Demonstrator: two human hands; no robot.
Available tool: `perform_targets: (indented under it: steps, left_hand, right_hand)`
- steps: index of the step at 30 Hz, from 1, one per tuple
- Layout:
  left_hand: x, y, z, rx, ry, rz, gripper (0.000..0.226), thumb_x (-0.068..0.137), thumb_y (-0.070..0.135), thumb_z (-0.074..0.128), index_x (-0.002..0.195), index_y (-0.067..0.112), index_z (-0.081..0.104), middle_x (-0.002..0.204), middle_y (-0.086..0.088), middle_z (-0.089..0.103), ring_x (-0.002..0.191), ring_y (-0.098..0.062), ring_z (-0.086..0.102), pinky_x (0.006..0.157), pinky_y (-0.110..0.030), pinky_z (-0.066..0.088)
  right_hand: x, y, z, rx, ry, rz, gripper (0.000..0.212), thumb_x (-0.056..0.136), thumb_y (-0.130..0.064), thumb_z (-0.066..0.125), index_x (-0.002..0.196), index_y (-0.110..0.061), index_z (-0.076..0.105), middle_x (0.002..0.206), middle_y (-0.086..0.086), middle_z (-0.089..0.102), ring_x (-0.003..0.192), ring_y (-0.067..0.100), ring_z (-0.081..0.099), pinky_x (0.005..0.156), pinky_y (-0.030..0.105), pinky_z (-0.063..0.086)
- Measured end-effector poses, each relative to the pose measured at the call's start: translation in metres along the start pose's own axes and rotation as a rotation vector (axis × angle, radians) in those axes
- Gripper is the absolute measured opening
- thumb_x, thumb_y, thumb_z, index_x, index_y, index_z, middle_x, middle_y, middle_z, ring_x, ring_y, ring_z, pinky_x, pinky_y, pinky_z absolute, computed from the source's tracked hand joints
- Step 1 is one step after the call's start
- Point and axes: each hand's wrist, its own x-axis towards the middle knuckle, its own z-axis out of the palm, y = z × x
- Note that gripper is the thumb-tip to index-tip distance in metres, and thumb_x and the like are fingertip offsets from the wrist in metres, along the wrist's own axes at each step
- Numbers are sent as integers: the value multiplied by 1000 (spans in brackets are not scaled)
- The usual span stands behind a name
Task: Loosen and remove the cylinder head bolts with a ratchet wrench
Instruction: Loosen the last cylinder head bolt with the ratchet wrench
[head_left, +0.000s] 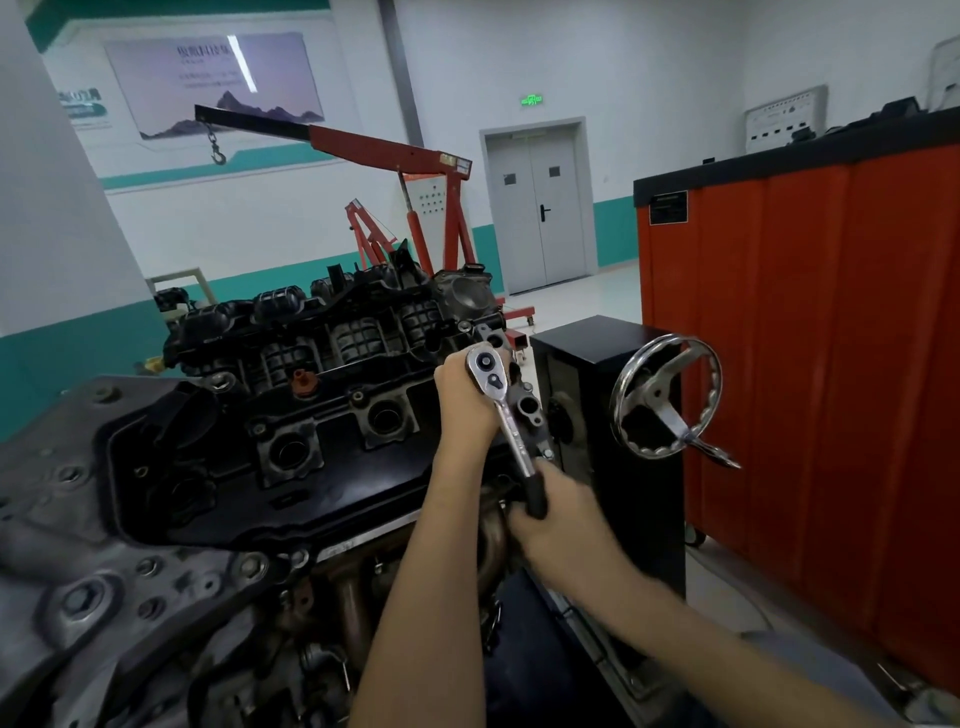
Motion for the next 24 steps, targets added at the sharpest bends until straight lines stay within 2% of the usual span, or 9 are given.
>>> perform_targets:
  steps: [3, 5, 8, 11, 13, 15, 18, 21, 24]
  left_hand:
    - [2, 4, -4, 111, -1, 46, 49, 86, 0, 53, 53, 20, 22, 52, 1, 23, 58, -14, 22, 55, -30, 22]
    - [3, 2, -8, 108, -38, 44, 50, 88, 5, 54, 52, 19, 23, 49, 4, 23, 54, -12, 21, 53, -28, 22]
    - [3, -5, -14, 75, -120, 44, 55, 89, 3, 56, 47, 25, 29, 38, 8, 33, 43, -6, 28, 49, -22, 25]
    - [3, -6, -14, 103, -145, 84, 54, 84, -5, 53, 43, 28, 38, 43, 10, 43, 45, -3, 37, 53, -20, 30]
    - [2, -5, -11, 135, -149, 122, 47, 82, -3, 52, 48, 26, 39, 48, 8, 45, 47, -2, 39, 51, -15, 29]
    - [3, -6, -11, 116, -110, 118, 43, 83, -2, 52, 50, 21, 37, 49, 7, 42, 48, -5, 36, 53, -20, 29]
    - [6, -9, -11, 33, -56, 56, 50, 86, -2, 51, 48, 23, 30, 41, 7, 36, 50, -9, 28, 59, -31, 26]
    - [2, -5, -3, 36, -38, 52, 58, 83, -4, 55, 43, 26, 26, 36, 8, 32, 44, -7, 27, 54, -28, 25]
    - [2, 1, 0, 56, -22, 60, 54, 83, -4, 56, 48, 22, 24, 46, 6, 27, 53, -11, 22, 55, -30, 22]
  right_hand:
    - [-4, -12, 31, 157, 46, -6, 17, 82, -4, 55, 76, -19, 49, 59, -2, 52, 45, 2, 47, 44, 14, 36]
    - [1, -8, 18, 85, 0, -14, 12, 82, -5, 55, 78, -16, 51, 60, -1, 53, 46, 4, 46, 44, 15, 36]
    - [17, 2, -37, -208, -136, -84, 14, 82, -4, 57, 81, -17, 53, 64, -1, 55, 46, 3, 50, 43, 16, 38]
    - [56, -11, -106, -558, -308, -199, 23, 87, -5, 58, 81, -25, 48, 66, -4, 54, 46, -3, 54, 43, 11, 38]
    - [83, -27, -133, -823, -323, -252, 20, 89, -11, 57, 84, -26, 45, 69, -3, 56, 52, 2, 56, 45, 12, 40]
    - [94, -33, -136, -944, -274, -305, 17, 90, -14, 57, 87, -26, 44, 68, -5, 55, 54, 5, 55, 43, 11, 38]
    - [66, -14, -105, -740, -177, -257, 15, 87, -12, 58, 83, -22, 48, 68, -3, 54, 53, 6, 54, 41, 12, 37]
    - [18, 6, -49, -240, -60, -81, 19, 83, -7, 60, 77, -21, 49, 62, -1, 52, 46, 3, 44, 45, 18, 37]
    - [-5, 0, 12, 93, 54, 18, 9, 81, -5, 57, 81, -11, 52, 59, 2, 49, 43, 4, 41, 43, 22, 37]
